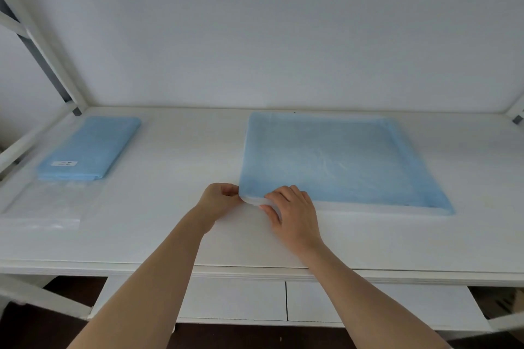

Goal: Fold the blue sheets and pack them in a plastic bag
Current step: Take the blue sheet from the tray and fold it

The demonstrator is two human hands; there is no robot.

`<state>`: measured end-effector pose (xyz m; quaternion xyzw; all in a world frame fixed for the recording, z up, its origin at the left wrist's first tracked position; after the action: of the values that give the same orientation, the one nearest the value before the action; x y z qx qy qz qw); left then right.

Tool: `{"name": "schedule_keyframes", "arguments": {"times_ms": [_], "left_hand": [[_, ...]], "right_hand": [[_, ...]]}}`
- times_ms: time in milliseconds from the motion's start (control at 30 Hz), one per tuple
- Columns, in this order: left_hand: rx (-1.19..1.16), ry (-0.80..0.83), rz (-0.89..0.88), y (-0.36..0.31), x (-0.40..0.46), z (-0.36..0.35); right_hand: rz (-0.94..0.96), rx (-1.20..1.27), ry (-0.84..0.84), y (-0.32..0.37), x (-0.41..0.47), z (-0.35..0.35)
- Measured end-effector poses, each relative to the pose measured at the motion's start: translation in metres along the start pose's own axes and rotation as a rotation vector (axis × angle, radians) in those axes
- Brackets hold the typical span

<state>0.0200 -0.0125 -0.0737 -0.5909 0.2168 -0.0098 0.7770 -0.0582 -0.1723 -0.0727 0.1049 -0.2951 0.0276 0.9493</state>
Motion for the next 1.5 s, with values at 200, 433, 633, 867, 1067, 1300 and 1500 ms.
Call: {"name": "schedule_keyframes", "arguments": {"times_ms": [200, 433, 633, 867, 1067, 1300, 1500], "left_hand": [[0.001, -0.005, 0.011, 0.0, 0.002, 0.002], [-0.085, -0.054, 0.063, 0.001, 0.005, 0.007], [-0.112, -0.069, 0.06, 0.002, 0.006, 0.009], [-0.421, -0.093, 0.201, -0.005, 0.017, 0.009], [-0.689, -0.098, 0.27, -0.013, 0.021, 0.003], [-0.634, -0.217, 0.233, -0.008, 0.036, 0.0], [-0.411, -0.283, 0.178, -0.006, 0.043, 0.004]], "right_hand": [[0.003, -0.003, 0.004, 0.001, 0.0, 0.002], [0.013, -0.001, 0.0, 0.002, 0.0, 0.004], [0.009, -0.004, 0.01, 0.003, 0.0, 0.005], [0.007, -0.006, 0.006, 0.002, 0.0, 0.005], [0.019, -0.011, -0.003, 0.002, -0.001, 0.005], [-0.001, 0.004, 0.04, 0.001, 0.0, 0.003], [-0.051, 0.065, 0.172, 0.0, -0.002, -0.002]]}}
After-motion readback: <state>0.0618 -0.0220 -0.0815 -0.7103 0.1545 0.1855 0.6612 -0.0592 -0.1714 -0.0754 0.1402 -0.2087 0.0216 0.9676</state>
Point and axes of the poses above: each hand's wrist, its own x-axis towards the middle knuckle, its own z-axis out of the back of the hand, y = z × x, the point moved 5 cm from there along x, towards the middle knuckle, and after that the axes turned 4 degrees about -x, right-handed, at the moved point
